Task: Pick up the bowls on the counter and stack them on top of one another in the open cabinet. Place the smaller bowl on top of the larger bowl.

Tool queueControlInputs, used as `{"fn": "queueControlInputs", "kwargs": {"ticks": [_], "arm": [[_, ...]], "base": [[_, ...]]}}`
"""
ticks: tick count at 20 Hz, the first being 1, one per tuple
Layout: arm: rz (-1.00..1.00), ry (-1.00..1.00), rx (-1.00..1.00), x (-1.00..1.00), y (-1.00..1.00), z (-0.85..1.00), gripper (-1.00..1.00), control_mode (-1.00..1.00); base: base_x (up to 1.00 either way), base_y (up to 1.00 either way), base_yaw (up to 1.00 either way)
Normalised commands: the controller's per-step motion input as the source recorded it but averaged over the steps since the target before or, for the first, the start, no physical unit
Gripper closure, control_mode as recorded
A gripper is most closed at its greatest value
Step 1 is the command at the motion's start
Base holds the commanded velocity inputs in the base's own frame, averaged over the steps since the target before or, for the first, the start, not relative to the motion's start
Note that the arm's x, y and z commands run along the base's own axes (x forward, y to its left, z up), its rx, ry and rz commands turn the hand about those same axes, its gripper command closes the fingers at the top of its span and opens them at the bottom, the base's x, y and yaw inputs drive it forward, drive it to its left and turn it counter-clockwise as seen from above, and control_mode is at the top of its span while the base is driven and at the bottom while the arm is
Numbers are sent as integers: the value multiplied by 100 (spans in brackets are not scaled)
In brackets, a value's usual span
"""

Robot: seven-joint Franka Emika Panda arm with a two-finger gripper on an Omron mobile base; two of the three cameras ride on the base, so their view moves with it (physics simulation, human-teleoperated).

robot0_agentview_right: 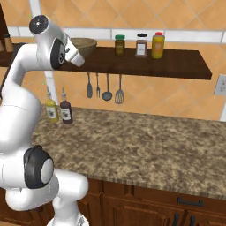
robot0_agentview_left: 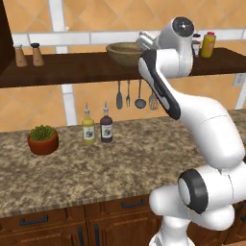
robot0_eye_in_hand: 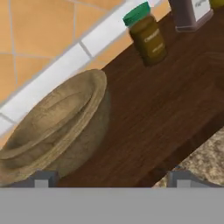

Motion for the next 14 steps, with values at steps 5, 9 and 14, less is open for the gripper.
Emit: {"fn": "queueControlInputs", "kwargs": {"ticks": [5,9,14], "arm": [[-8,-12,0,-100,-27,-100,-100,-100],[-5,0,-9,-100,-24,-100,-100,-100],[-4,5,-11,-100,-30,-100,-100,-100]], "base": [[0,0,0],[0,0,0],[0,0,0]]}}
